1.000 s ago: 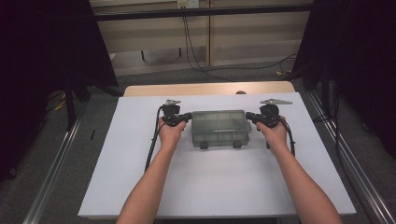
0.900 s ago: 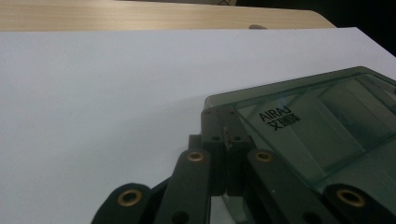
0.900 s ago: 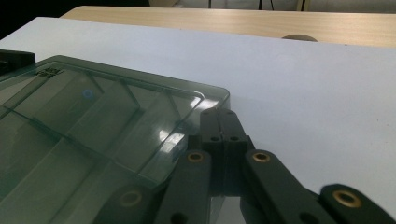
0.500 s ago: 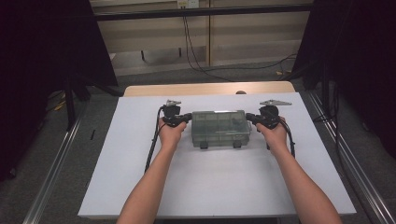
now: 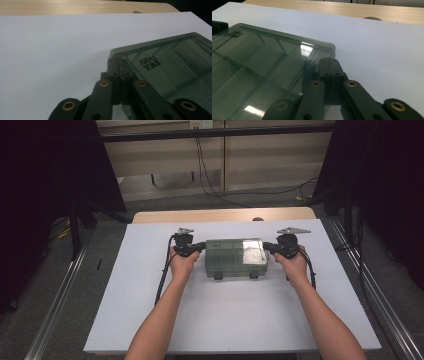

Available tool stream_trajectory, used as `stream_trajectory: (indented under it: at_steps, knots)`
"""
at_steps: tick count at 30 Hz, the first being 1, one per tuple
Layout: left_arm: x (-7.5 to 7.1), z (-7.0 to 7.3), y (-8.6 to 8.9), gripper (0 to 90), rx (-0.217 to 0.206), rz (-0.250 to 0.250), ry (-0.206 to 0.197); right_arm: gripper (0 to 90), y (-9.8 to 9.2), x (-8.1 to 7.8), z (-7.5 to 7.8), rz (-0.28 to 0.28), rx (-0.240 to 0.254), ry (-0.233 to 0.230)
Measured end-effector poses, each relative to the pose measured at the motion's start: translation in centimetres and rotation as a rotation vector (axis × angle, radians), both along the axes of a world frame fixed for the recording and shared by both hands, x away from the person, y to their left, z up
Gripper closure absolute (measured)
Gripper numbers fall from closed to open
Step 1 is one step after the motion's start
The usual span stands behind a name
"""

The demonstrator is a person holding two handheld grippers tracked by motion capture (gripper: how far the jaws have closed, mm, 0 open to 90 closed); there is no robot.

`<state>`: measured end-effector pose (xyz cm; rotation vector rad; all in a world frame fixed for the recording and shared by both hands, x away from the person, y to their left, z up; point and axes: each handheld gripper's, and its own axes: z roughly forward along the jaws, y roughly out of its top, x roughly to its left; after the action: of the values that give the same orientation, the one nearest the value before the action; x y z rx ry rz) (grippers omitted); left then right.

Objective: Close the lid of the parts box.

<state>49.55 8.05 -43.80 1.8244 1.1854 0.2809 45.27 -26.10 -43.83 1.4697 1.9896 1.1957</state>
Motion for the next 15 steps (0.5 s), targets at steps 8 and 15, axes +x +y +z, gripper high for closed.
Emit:
stream_trajectory:
  at_steps: [8, 15]
  knots:
    - [0.0, 0.09, 0.25, 88.2, -0.002, -0.013, 0.003, 90.0, -0.19, -0.04, 0.08, 0.001, 0.018, -0.001]
    - [-0.25, 0.47, 0.51, 87.0, 0.01, -0.018, -0.014, 89.4, -0.62, -0.44, 0.62, 0.015, -0.011, -0.014]
